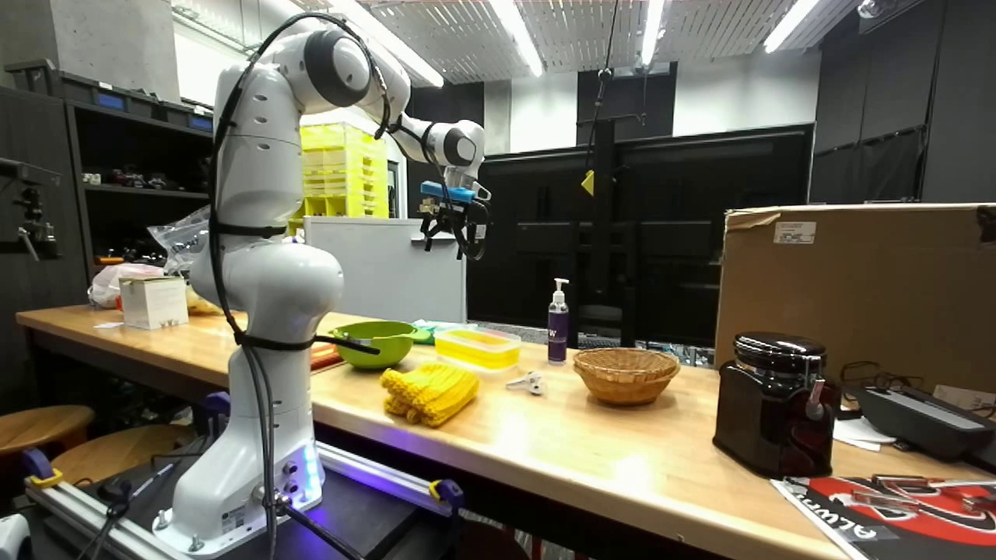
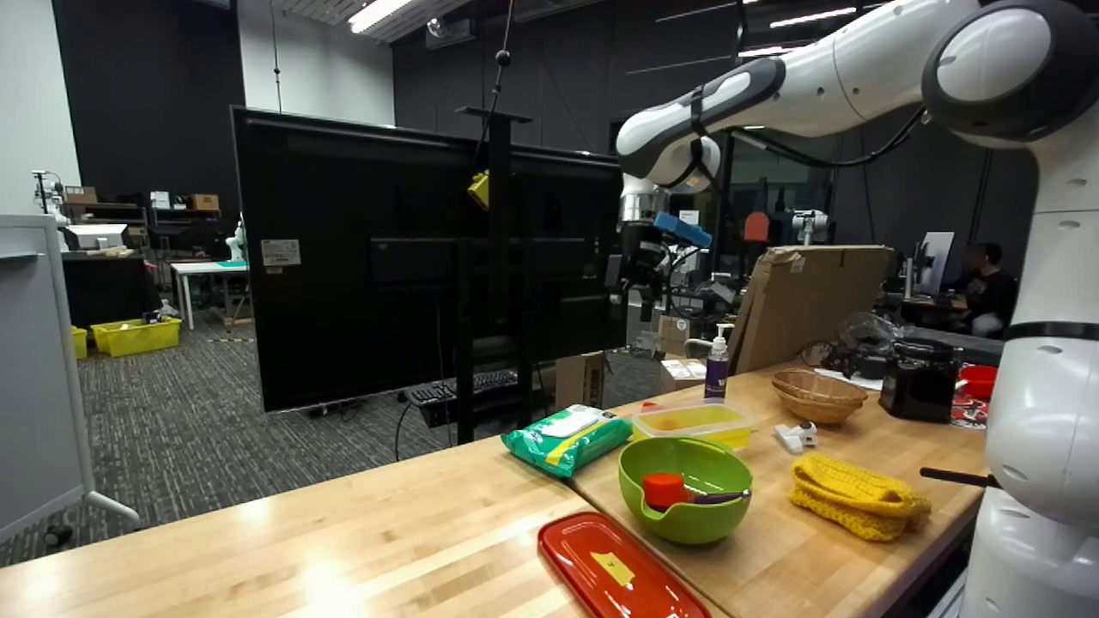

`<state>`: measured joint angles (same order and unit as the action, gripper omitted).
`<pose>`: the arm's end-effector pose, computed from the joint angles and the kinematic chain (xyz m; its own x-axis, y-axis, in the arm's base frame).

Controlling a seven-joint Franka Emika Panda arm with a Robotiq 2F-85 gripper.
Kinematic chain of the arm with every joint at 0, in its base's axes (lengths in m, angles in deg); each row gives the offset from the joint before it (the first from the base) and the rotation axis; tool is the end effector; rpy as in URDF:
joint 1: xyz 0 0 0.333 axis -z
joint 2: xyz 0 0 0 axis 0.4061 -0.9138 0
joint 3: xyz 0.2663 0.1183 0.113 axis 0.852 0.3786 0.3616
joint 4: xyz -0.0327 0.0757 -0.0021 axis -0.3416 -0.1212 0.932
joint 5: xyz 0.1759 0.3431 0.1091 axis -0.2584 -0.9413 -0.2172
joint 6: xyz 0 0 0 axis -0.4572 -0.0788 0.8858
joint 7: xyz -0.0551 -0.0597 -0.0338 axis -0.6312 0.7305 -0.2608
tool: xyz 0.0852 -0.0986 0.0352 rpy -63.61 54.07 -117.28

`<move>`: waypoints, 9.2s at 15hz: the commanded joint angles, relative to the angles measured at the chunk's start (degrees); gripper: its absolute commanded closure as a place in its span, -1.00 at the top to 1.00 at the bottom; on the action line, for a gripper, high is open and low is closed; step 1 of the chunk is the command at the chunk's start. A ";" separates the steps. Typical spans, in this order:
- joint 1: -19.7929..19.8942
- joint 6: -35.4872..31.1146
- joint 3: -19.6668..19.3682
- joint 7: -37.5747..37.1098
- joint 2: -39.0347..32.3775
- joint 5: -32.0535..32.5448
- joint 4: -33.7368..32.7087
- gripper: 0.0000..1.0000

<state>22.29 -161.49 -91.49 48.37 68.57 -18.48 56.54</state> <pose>0.5567 0.0087 0.4756 0.9784 0.1963 -0.0651 0.1794 -0.9620 -0.2058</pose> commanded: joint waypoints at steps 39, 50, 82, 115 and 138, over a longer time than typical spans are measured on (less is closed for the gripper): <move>4.55 -45.46 8.45 66.06 -6.99 -12.57 14.18 1.00; 5.80 -44.43 7.95 99.13 -2.83 -34.92 25.62 1.00; 4.56 -39.50 7.57 101.12 -13.70 -33.83 13.85 1.00; 7.53 -31.74 7.83 104.88 -20.30 -35.80 9.07 1.00; 7.27 -30.00 7.78 107.54 -21.43 -35.00 6.97 -0.90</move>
<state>29.31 -191.76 -83.78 154.91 47.61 -53.66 63.77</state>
